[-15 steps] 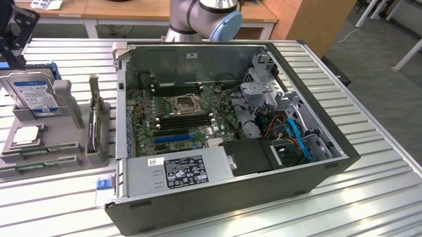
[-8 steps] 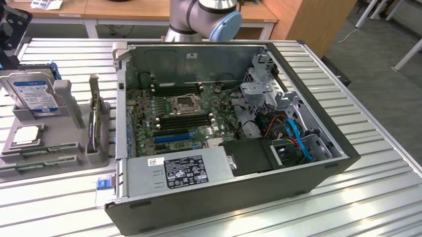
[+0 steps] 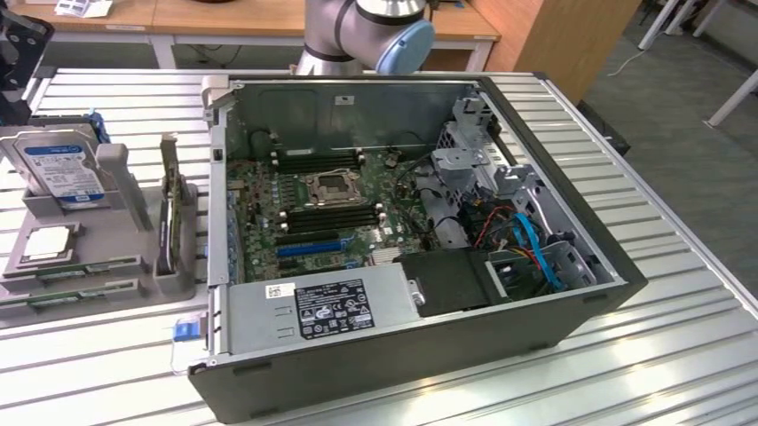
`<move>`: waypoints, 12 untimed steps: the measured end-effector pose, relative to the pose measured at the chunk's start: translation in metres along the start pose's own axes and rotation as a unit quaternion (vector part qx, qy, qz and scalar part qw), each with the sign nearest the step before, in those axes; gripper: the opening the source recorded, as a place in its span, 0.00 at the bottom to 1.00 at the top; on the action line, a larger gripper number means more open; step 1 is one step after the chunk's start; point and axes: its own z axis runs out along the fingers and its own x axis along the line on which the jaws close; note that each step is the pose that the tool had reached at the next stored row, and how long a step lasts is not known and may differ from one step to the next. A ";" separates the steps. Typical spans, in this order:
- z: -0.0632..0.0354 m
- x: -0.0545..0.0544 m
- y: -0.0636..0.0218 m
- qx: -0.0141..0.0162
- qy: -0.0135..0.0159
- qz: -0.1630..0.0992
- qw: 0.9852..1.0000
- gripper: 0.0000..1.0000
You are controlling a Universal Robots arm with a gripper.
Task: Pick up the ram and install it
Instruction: 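Reach for the ram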
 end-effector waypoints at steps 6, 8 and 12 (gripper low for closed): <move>0.0000 0.000 -0.0011 0.000 0.000 0.000 1.000 0.10; -0.0001 0.000 -0.0023 0.000 0.000 0.000 1.000 0.10; -0.0002 0.000 -0.0060 0.000 0.000 0.000 1.000 0.10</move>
